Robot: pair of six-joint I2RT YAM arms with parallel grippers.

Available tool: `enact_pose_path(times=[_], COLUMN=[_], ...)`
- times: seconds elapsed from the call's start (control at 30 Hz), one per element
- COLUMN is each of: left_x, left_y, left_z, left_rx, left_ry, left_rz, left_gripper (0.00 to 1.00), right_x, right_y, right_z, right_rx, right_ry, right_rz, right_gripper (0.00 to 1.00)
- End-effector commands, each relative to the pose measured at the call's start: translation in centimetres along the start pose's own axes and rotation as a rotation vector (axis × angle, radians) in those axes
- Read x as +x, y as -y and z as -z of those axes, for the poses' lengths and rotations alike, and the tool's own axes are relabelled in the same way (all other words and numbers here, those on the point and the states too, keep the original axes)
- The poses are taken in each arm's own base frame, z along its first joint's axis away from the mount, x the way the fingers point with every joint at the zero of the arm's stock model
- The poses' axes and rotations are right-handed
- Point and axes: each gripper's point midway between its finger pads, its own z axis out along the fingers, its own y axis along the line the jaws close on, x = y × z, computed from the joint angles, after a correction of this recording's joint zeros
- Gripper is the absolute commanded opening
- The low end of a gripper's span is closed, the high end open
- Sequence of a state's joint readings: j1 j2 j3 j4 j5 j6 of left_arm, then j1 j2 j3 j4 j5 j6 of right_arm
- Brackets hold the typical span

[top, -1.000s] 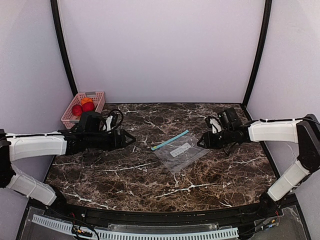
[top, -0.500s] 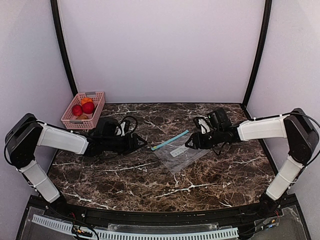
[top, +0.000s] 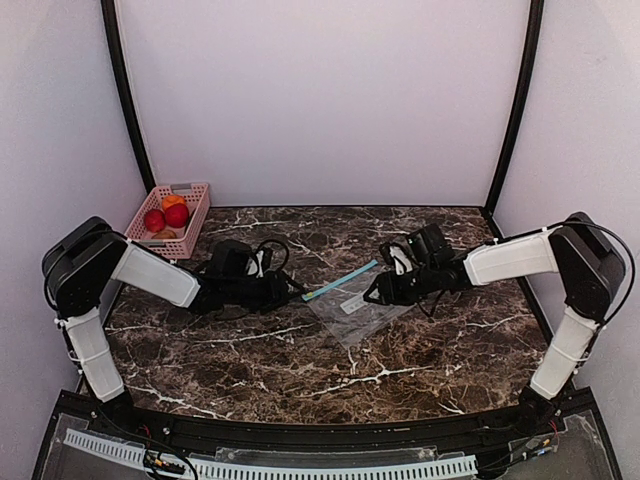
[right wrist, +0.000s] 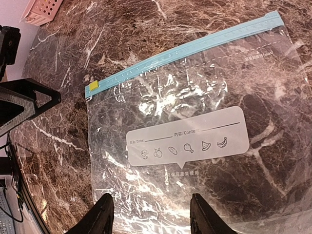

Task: Place the food in the zip-top bag and seal the zipper
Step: Hold the zipper food storage bag at the center of the board.

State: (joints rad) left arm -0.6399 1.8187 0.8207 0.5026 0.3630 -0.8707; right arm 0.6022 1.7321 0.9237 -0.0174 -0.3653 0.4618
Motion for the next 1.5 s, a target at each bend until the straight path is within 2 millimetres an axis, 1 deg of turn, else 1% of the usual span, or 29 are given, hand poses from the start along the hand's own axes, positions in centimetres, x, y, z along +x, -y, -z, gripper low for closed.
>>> enact_pose_path(times=[0.0, 0.2, 0.27, 0.4, 0.6, 0.83, 1.07, 1.23, 1.47], left_x=[-0.5, -0.9, -0.7, -0.5, -0.3, 0.1, 0.8, 0.6, 0.2], left_y=[1.0, -0.1, -0.7, -1.4, -2.4, -1.5, 0.2, 1.0, 2.6], left_z=[-0.9, -2.1, -2.7, -3.6, -4.1, -4.9, -5.3, -5.4, -5.6], left_rx=[0.031, -0.02, -0.039, -0.057, -0.092, -0.053, -0.006, 0.019, 0.063], left_ry=[0.002, -0.005, -0.016, -0.031, -0.042, -0.059, -0.071, -0.053, -0.038], left_rz=[-0.009, -0.006, 0.001, 0.012, 0.025, 0.037, 0.042, 0.041, 0.041], left_gripper=[0.61, 0.59, 0.58, 0.57, 0.55, 0.54, 0.52, 0.5, 0.48], right_x=[-0.2, 0.2, 0.3, 0.5, 0.3, 0.1, 0.2, 0.3, 1.0], right_y=[-0.4, -0.3, -0.2, -0.1, -0.2, -0.2, -0.1, 0.0, 0.5], right_z=[-0.7, -1.4, -1.6, -1.8, -1.9, -2.2, -2.4, -2.6, -3.2], right_rx=[-0.025, -0.028, -0.028, -0.026, -0.029, -0.028, -0.024, -0.023, -0.015], right_ry=[0.008, -0.008, -0.011, -0.017, -0.015, -0.018, -0.025, -0.028, -0.048], right_rz=[-0.002, -0.012, -0.015, -0.021, -0.019, -0.021, -0.024, -0.024, -0.041], right_gripper=[0.52, 0.52, 0.52, 0.52, 0.52, 0.52, 0.51, 0.51, 0.51])
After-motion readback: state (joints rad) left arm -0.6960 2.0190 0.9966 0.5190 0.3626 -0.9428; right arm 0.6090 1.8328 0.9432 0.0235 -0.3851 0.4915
